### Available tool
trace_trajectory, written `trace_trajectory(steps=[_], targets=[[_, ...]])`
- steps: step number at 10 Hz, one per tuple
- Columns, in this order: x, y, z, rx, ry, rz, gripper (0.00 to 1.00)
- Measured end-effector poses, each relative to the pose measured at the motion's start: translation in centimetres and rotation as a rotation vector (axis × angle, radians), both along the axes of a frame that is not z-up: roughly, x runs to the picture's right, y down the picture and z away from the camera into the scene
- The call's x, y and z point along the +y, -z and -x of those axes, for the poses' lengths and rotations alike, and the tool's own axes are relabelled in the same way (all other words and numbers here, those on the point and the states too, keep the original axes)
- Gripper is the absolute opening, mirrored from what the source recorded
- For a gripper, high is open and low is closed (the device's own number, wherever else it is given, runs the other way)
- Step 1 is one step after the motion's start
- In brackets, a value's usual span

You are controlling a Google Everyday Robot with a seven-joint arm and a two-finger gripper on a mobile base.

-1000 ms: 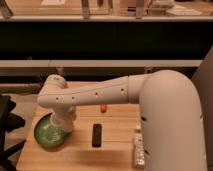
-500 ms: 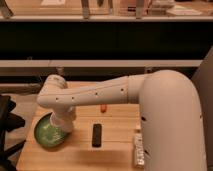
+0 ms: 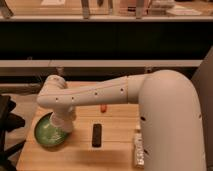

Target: Place the ceramic cup in the ceramic bowl

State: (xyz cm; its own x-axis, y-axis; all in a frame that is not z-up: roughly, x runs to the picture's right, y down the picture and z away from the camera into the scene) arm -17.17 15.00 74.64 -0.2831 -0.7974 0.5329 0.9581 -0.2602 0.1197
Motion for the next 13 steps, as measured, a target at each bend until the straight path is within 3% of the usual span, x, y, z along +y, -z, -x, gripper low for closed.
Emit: trace_trajectory(steps=[4,13], targets=[[-0.12,-0.08,-0.11,-0.002,0.003,0.0,0.32],[-0.06,-0.16,-0.21,-0.01,0.015,0.003,0.32]])
